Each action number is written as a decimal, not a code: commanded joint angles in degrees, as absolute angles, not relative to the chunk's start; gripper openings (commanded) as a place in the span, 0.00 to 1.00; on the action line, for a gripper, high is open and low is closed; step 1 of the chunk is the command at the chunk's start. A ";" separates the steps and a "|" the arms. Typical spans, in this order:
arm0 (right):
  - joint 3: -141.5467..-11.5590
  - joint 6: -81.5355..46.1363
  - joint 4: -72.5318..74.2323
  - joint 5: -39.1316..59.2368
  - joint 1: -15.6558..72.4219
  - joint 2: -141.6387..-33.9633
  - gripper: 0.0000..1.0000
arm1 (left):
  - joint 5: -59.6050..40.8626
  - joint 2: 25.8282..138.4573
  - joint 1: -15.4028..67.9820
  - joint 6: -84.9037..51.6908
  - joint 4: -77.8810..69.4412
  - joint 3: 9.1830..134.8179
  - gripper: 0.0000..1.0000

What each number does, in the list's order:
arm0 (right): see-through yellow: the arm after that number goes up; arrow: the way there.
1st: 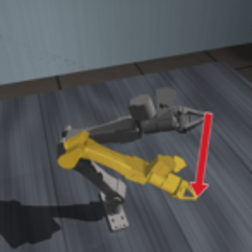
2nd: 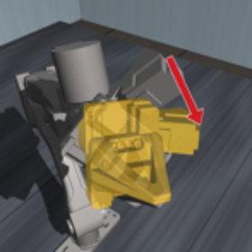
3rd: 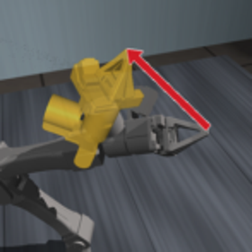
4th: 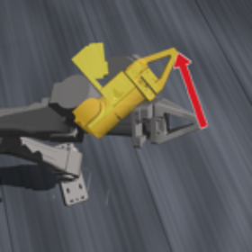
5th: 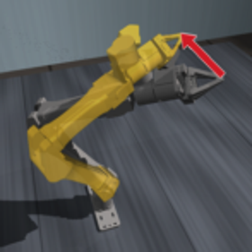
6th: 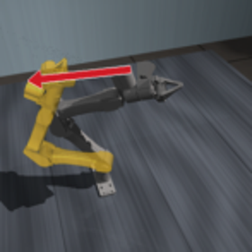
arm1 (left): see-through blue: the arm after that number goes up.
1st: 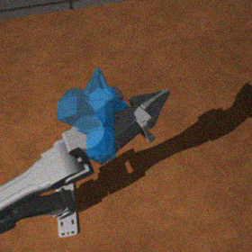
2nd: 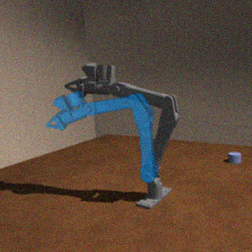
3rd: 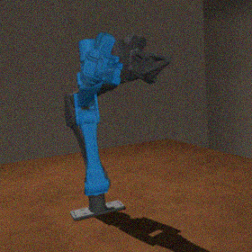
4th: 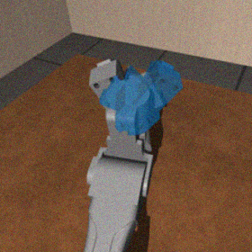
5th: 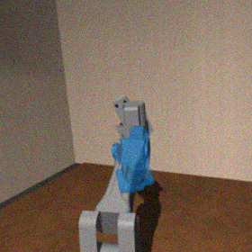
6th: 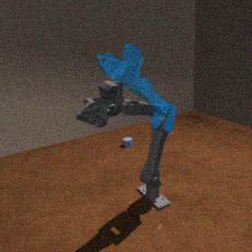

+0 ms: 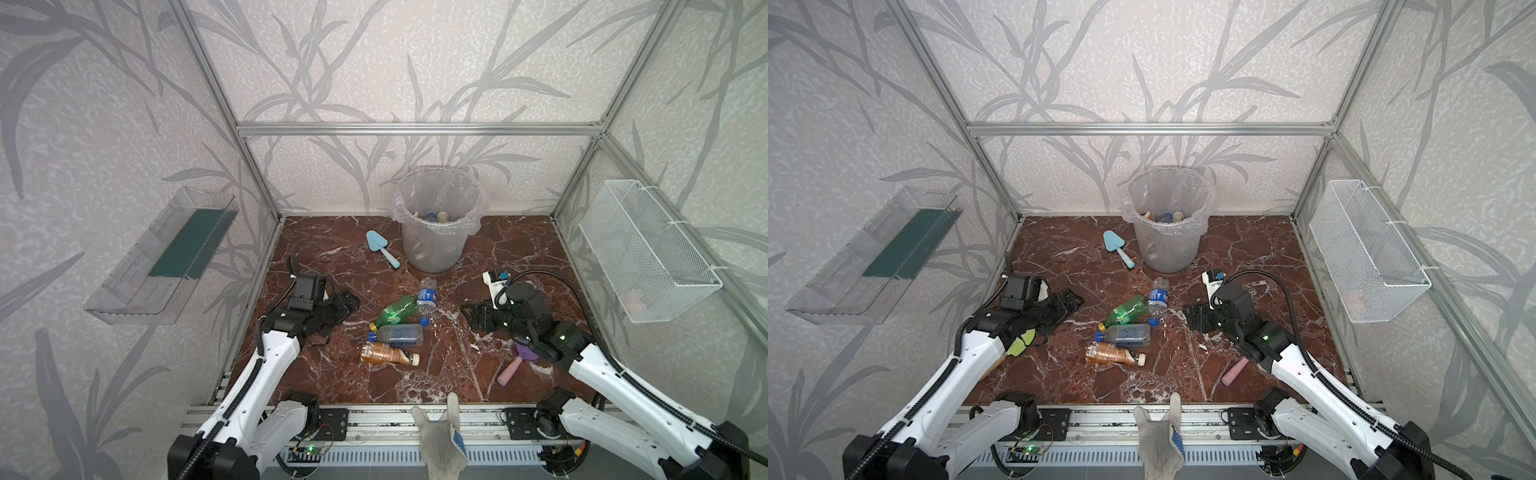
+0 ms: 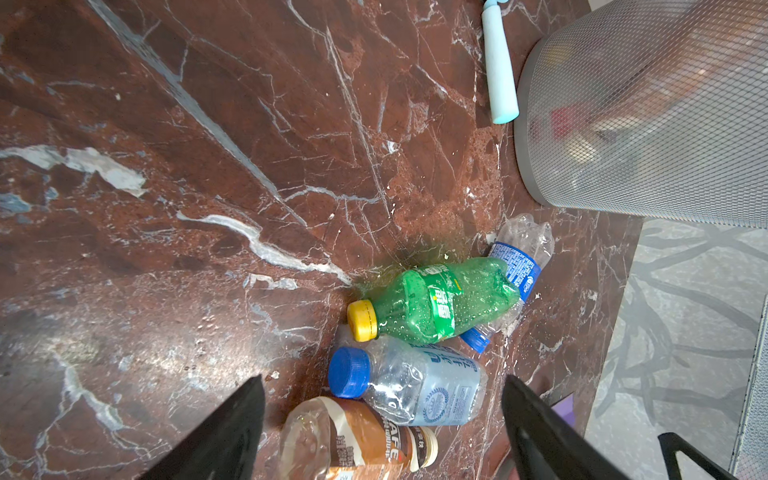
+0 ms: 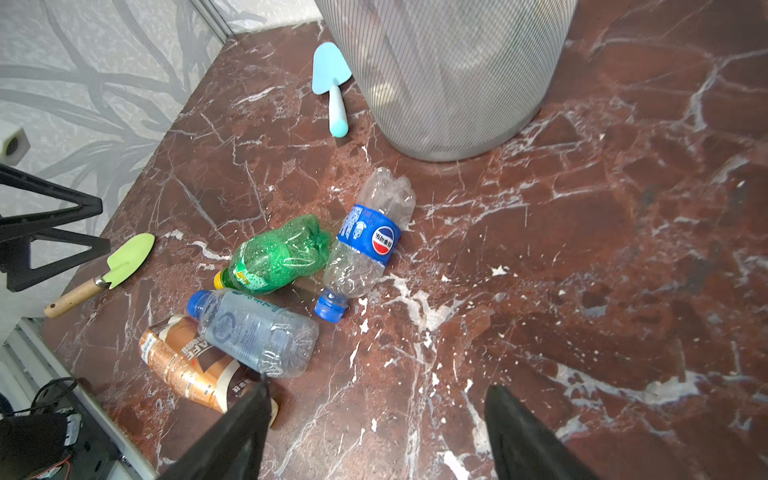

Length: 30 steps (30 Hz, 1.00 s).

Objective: Throw the plastic bottles in the bin
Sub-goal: 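Bring the right gripper back down beside the bottle pile, then lower the left gripper onto the Nescafe bottle nearest the robot and grasp it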

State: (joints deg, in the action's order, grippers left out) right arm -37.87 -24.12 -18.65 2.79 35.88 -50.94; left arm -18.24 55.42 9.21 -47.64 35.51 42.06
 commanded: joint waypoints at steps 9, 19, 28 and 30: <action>-33.27 -29.75 -12.02 1.49 43.09 -54.32 0.80 | -18.56 51.91 12.13 -49.72 35.43 38.09 0.87; -31.97 -30.96 -9.61 0.97 44.91 -56.23 0.79 | -12.96 50.71 20.92 -51.34 35.53 33.42 0.86; -31.55 -30.41 -9.58 0.20 44.91 -55.99 0.79 | -6.70 43.66 29.00 -68.60 37.59 29.93 0.84; -31.55 -30.32 -9.49 0.19 44.94 -56.14 0.79 | -5.59 41.87 30.72 -74.71 36.70 28.61 0.83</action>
State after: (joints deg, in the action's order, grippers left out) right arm -32.36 -30.39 -10.55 0.95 44.58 -56.27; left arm -9.26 43.62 29.34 -63.92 35.81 30.37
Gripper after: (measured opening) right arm 0.788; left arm 0.830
